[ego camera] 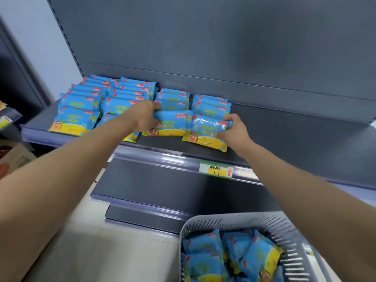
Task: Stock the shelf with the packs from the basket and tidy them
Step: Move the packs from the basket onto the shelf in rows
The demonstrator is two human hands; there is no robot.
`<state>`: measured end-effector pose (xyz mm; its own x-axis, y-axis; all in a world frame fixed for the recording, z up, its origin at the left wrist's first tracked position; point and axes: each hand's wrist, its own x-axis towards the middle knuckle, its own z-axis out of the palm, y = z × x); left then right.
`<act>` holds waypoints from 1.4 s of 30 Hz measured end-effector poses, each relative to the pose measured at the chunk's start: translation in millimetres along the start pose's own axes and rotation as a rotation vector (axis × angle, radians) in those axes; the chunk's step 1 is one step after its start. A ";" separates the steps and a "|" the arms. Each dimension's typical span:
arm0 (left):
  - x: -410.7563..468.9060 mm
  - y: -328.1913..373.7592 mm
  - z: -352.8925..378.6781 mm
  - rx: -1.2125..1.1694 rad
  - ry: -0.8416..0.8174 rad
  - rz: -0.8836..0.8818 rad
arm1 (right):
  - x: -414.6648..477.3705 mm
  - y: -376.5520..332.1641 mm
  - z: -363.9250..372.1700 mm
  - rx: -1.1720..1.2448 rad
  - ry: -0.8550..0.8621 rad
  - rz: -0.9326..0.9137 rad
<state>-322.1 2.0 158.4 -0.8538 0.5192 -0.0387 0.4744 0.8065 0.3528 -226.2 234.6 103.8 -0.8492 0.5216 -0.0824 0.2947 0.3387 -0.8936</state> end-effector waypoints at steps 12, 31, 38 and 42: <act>59.7 -22.9 25.1 0.318 -0.022 0.030 | 56.9 -5.9 14.9 -0.512 0.200 -0.129; -1.2 58.2 65.1 0.187 0.262 0.205 | -66.2 30.6 -48.7 -0.630 0.175 -0.503; -88.6 124.4 146.2 0.016 -0.012 0.392 | -145.0 115.7 -77.4 -0.547 0.019 -0.443; -129.7 127.4 209.4 -0.072 -0.361 0.256 | -163.3 171.4 -89.7 -0.679 -0.195 -0.351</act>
<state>-106.0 96.7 12.5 -0.5751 0.7755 -0.2605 0.6339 0.6238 0.4573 2.3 277.7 3.7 -0.9852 0.1702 0.0226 0.1449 0.8949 -0.4221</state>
